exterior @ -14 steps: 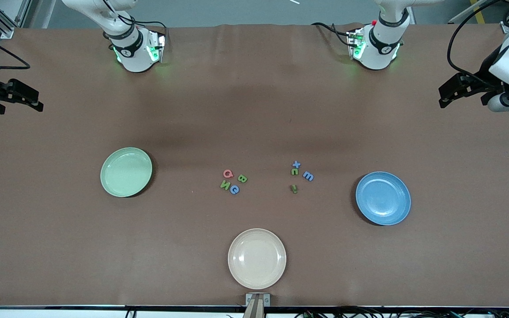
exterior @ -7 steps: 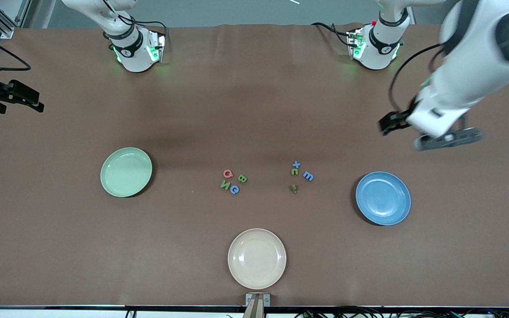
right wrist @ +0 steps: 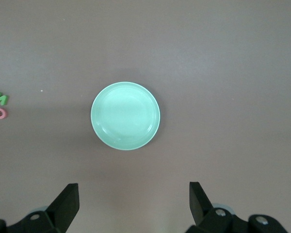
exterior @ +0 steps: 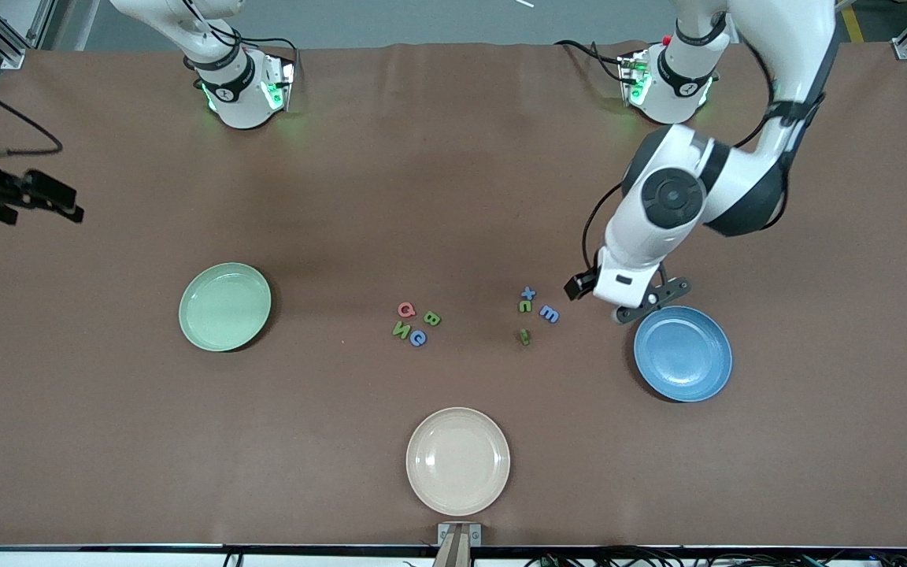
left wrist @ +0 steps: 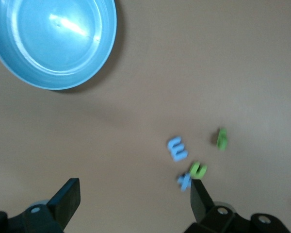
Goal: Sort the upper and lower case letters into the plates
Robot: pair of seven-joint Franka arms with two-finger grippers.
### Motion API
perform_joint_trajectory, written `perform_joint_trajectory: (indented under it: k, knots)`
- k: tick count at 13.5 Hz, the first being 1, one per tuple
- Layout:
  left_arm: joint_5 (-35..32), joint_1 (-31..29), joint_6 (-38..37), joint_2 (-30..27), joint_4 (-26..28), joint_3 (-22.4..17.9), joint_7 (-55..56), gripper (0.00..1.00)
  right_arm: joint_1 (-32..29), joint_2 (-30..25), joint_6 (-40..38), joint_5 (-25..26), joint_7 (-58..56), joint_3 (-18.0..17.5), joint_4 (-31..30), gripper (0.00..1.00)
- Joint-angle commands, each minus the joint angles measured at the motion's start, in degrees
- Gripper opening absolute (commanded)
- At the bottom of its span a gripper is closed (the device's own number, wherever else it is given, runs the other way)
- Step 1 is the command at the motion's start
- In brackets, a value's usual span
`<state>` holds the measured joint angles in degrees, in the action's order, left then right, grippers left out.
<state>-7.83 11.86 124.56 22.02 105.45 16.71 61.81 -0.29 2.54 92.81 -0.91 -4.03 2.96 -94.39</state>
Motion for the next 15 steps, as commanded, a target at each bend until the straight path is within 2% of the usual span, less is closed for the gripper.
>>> perform_joint_trajectory:
  k: [1, 4, 6, 10, 12, 13, 14, 15]
  knots:
    - [-4.81, 0.89, 6.12, 7.14, -2.0, -0.1, 10.58, 0.99, 2.65, 8.08, 0.61, 0.65, 1.21, -0.06, 4.04, 1.0]
    - [-4.82, 1.67, 11.39, 12.24, -2.09, -0.1, 17.44, 0.9, 7.47, 11.6, 5.25, -2.5, 14.53, -0.23, 3.61, 1.0]
    - [-5.26, 2.91, 14.56, 14.71, -2.18, -0.28, 22.64, 0.88, 12.65, 15.19, 9.12, -3.05, 22.26, -0.23, 3.43, 1.0]
    - [-5.44, 3.08, 15.62, 17.17, -2.7, -0.27, 23.18, 0.81, 24.25, 23.1, 24.57, -3.05, 43.43, -0.23, 0.27, 1.0]
    - [-6.4, 3.08, 15.63, 18.06, -2.71, -0.28, 23.18, 0.72, 27.78, 27.94, 30.12, -3.13, 49.44, -0.23, 0.61, 1.0]
    - [-6.4, 3.08, 15.63, 18.32, -2.71, -0.28, 23.18, 0.66, 28.93, 30.13, 33.02, -3.05, 52.68, -0.23, 0.79, 1.0]
    - [-6.49, 3.08, 15.63, 18.41, -2.71, -0.28, 23.18, 0.55, 30.07, 32.42, 35.66, -3.05, 54.81, -0.23, 1.05, 1.0]
    - [-6.49, 3.0, 15.63, 18.41, -2.79, -0.19, 22.4, 0.37, 31.21, 34.27, 38.21, -3.05, 55.96, -0.23, 1.75, 0.99]
